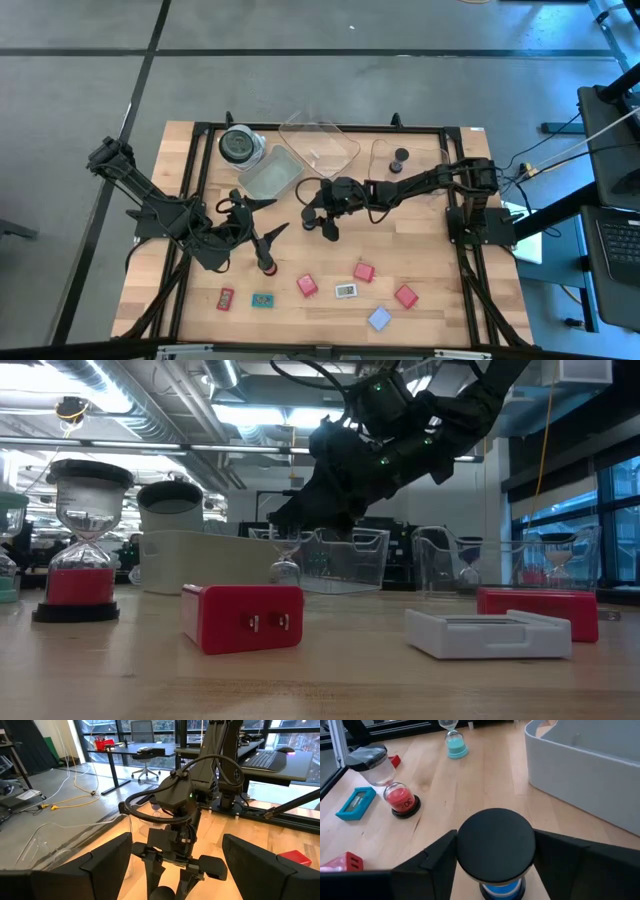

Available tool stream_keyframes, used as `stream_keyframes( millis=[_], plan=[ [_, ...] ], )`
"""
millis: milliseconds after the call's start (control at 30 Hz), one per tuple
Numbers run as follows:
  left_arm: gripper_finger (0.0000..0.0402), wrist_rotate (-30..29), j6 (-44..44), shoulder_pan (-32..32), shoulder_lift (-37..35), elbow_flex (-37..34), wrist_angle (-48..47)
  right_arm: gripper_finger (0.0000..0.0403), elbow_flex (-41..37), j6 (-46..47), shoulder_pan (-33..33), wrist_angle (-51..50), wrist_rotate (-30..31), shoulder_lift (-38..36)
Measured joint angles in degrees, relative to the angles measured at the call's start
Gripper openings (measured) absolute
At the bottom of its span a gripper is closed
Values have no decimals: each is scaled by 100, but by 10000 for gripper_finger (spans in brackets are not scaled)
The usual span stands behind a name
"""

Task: Pick & Place Office items
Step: Put the blue hourglass into the right transparent bin

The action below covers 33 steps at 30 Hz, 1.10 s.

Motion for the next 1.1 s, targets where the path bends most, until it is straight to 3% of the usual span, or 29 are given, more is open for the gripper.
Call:
stream_keyframes(
  millis=[200,367,567,800,1100],
  plan=[
    [308,-4,0,0,0,-1,-4,218,-4,10,0,-213,-11,-399],
    [308,-4,-2,0,0,0,-17,216,-4,51,0,-1106,86,-1146],
    [308,-42,0,0,2,0,-79,224,-4,10,-1,-2641,1192,-2271],
    [308,-105,0,0,2,0,-173,222,-3,217,0,-4071,2081,-3555],
    [308,-125,0,24,2,0,-192,221,-2,656,-2,-5615,3494,-4650]
  ],
)
